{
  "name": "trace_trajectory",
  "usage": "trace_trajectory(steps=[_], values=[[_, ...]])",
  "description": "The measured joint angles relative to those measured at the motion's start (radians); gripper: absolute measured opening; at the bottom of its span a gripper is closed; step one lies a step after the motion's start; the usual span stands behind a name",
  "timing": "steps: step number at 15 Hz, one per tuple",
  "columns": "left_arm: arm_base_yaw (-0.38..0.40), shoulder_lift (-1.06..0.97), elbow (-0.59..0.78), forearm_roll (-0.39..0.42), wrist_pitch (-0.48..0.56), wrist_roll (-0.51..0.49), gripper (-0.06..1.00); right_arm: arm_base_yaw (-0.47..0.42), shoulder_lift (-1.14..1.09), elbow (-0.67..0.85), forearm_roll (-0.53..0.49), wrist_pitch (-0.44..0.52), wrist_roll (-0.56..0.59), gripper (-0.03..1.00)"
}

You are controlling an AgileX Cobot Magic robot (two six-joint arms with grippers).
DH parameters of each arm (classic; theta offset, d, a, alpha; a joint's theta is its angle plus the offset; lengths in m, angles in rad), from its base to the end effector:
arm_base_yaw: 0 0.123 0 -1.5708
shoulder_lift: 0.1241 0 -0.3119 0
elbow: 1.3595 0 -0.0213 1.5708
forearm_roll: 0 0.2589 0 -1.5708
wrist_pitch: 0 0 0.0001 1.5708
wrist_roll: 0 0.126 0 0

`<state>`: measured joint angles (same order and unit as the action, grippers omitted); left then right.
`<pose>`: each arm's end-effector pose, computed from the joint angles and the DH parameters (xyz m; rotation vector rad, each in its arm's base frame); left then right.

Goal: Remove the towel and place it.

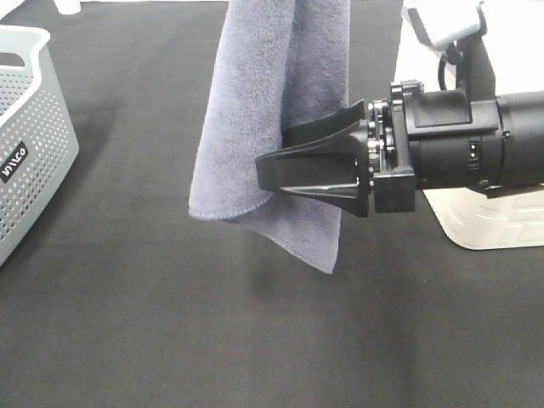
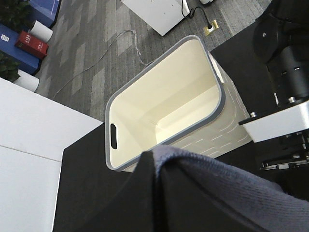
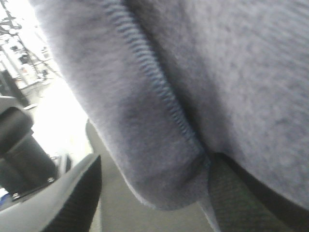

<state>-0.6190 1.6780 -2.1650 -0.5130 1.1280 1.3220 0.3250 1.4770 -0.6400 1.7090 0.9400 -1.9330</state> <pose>0.2742 -0.2640 0.5311 1.6873 1.1069 -0.1804 0.2306 0.1841 0.2336 -0.9832 1.8143 1.0961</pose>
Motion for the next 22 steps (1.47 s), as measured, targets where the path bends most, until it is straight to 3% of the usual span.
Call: trace_trajectory(steps=[6,10,11,13,14,19,20,22], values=[[0.0,0.002,0.0,0.0,0.0,0.0,0.0,0.003,0.0,-0.009,0.026,-0.008,-0.053,0.57],[0.0,0.019,0.0,-0.001,-0.001,0.0,0.0,0.003,0.0,-0.01,0.027,0.001,-0.045,0.35],[0.0,0.021,0.0,-0.001,-0.001,0.0,0.0,0.003,0.0,-0.01,0.027,0.001,-0.012,0.22],[0.0,0.021,0.0,0.002,-0.001,0.0,0.0,0.003,0.0,-0.01,-0.019,0.001,0.146,0.03],[0.0,0.021,0.0,0.022,0.0,-0.003,0.0,0.003,-0.007,-0.012,-0.076,0.001,0.228,0.0],[0.0,0.059,0.0,0.228,0.076,-0.157,0.0,0.003,-0.193,-0.012,-0.426,-0.048,0.652,0.0],[0.0,0.066,0.0,0.242,0.082,-0.174,0.0,0.003,-0.216,-0.012,-0.467,-0.06,0.688,0.0],[0.0,0.083,0.0,0.279,0.087,-0.236,0.0,0.003,-0.29,-0.046,-0.665,-0.108,0.885,0.0]])
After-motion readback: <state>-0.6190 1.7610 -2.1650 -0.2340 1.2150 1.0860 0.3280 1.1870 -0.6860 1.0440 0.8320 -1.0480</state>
